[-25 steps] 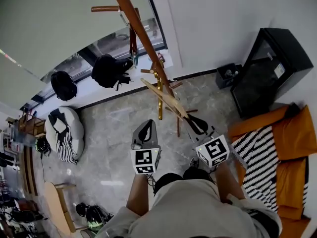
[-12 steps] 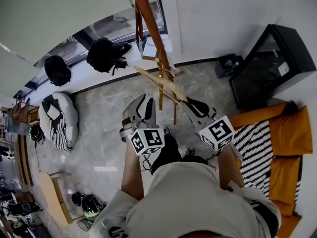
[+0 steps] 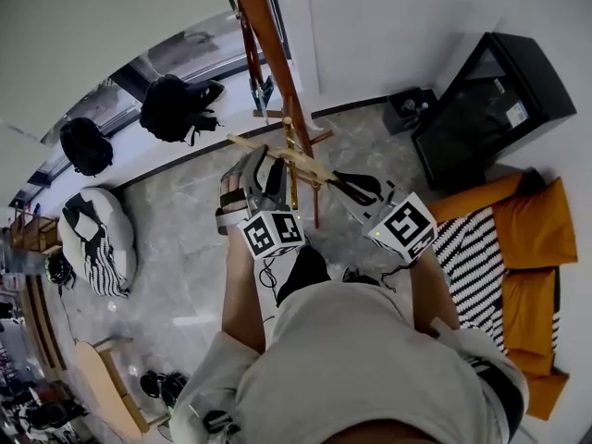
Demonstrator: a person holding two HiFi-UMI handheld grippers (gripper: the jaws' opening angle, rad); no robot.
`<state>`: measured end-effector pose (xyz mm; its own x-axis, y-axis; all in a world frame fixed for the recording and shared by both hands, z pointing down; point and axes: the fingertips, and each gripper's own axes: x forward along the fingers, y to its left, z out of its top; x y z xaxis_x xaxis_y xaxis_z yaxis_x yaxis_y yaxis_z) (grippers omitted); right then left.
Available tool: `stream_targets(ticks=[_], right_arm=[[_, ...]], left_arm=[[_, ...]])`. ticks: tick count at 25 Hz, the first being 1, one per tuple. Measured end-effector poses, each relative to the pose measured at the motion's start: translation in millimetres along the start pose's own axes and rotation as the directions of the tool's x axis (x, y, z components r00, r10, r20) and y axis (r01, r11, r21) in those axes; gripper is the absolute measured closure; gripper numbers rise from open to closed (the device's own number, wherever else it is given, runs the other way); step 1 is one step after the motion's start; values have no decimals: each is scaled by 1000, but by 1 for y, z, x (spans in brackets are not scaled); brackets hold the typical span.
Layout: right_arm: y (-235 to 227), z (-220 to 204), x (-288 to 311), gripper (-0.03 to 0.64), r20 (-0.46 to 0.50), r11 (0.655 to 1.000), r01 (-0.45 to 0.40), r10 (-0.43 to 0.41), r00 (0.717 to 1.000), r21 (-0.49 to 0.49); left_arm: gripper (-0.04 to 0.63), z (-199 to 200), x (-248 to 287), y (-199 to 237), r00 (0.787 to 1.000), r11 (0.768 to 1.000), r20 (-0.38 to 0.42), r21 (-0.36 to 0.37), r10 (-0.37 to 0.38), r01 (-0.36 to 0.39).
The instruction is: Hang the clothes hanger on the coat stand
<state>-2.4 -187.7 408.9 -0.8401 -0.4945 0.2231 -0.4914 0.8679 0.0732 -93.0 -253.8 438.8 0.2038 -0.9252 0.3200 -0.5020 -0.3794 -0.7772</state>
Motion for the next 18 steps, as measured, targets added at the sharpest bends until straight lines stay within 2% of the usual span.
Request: stream_targets(ticks=[4,6,8,11,15,18], right_arm=[[3,-8,3,569,-56,999,-48,47,997,-19],[1,-8,3,569,-50,998,-56,55,997,-20],[-2,-6,1,569,-27,998,-64,64,998,-14],[-5,-5,1,568,-48,996,-68,65,997,-59],[-14,-9,9,551,-103,985,0,-18,995,-172],[-20,-19,16,532,-203,947,55,-124,971,-316]], left_arm=[[407,-1,8,1,1000,1000,25,6,14,-15],[411,2,9,1,999,1000,46,12,12,-13],[476,6,8,1,998,1000,67,23,13,-15],[483,5,7,-3,999,1000,40,12,-10,10],[483,-6,9,-7,998,998,-42,-30,-48,47],[483,-14,7,-9,993,999,-113,-27,-42,40]])
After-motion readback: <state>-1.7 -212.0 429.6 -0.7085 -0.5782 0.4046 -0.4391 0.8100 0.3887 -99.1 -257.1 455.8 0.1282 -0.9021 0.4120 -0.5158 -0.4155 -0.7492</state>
